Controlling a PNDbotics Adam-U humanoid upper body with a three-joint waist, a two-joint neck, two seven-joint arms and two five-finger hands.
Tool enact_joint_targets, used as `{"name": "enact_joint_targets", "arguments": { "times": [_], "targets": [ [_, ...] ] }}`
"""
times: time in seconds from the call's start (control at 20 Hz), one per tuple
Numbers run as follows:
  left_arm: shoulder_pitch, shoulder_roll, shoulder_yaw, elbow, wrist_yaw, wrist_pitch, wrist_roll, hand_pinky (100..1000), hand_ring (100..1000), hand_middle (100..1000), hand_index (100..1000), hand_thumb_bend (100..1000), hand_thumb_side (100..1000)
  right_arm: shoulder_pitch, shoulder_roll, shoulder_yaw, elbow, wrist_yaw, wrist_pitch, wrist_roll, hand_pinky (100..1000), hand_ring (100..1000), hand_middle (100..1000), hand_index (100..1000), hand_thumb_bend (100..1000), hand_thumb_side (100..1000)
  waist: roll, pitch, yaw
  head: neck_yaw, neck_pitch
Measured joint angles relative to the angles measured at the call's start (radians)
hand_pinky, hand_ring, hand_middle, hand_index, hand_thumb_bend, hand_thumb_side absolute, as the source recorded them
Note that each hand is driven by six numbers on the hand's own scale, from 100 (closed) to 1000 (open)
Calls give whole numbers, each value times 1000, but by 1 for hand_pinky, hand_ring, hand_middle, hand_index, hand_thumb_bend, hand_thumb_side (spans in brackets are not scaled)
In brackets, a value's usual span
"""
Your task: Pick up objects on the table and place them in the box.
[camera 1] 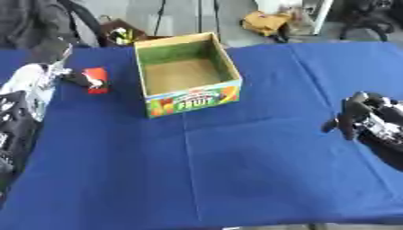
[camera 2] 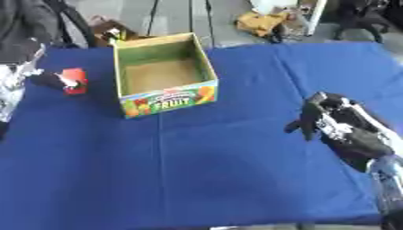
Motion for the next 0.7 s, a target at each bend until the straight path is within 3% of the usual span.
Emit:
{"name": "enact_joint_targets", "arguments": {
  "times": [0.45, 0.7],
  "targets": [
    [-19, 3, 17, 26, -56, -33, -56, 878, 916, 901, 943, 799, 410, -1, 0, 9, 0, 1, 5, 7, 597, 331, 377, 382, 100, 166, 1, 6, -20, 9, -7],
    [-25, 26, 24, 43, -59, -49, -74, 878, 899, 876, 935, 635, 291, -2, 0, 14, -1, 2, 6, 12, 597, 331, 377, 382, 100, 170, 1, 10, -31, 13, -9]
  ]
}}
